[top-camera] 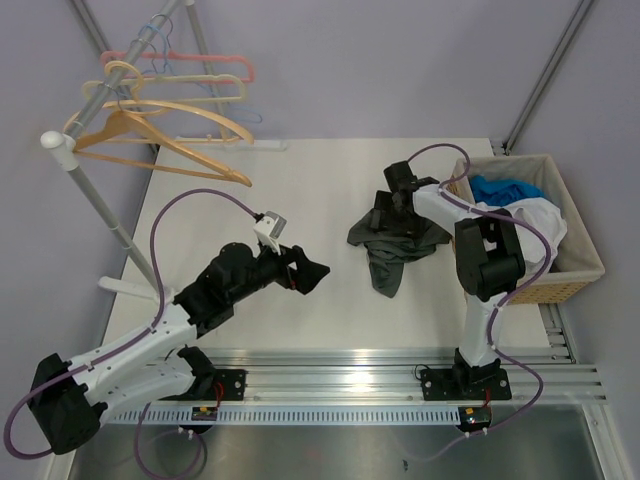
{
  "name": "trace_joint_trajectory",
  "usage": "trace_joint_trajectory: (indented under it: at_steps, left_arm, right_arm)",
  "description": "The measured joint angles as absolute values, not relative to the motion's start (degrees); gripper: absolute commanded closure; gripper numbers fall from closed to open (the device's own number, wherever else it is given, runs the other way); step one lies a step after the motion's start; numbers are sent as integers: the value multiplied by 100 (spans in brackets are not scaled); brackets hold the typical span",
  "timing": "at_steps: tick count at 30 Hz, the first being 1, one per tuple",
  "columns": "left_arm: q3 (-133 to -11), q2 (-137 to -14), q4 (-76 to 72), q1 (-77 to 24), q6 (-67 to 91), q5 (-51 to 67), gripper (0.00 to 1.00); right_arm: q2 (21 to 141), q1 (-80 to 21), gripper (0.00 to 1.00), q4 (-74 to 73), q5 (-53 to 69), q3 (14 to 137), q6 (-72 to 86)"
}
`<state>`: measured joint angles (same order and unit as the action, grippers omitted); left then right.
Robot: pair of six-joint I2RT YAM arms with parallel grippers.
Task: Remove the t-shirt from the hanger
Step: Pick up the T-shirt from the center of the board.
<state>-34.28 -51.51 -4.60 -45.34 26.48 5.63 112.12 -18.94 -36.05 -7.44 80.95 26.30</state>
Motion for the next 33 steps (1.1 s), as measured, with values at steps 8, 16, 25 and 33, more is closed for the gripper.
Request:
trace_joint_trajectory:
  at_steps: [8,16,25,33]
  left_arm:
    - [-3398,-4993,-454,-4534,2703,578,1]
    - [-3398,-4982,-434,-4534,2707,539,1]
    - [-3271,-4307,-263,-4534,2705,-80,1]
    - [-3070,-3730,-246,-4534,2705,-672,1]
  right_arm:
    - [11625,-1894,6,-3760,-491,8394,2344]
    - [11815,-1850,100,-3870,-248,8595,2106]
    - [11764,-1844,100,-3791,574,8667,2104]
    - [10527,-1824,100,-4139,548,9727,2281]
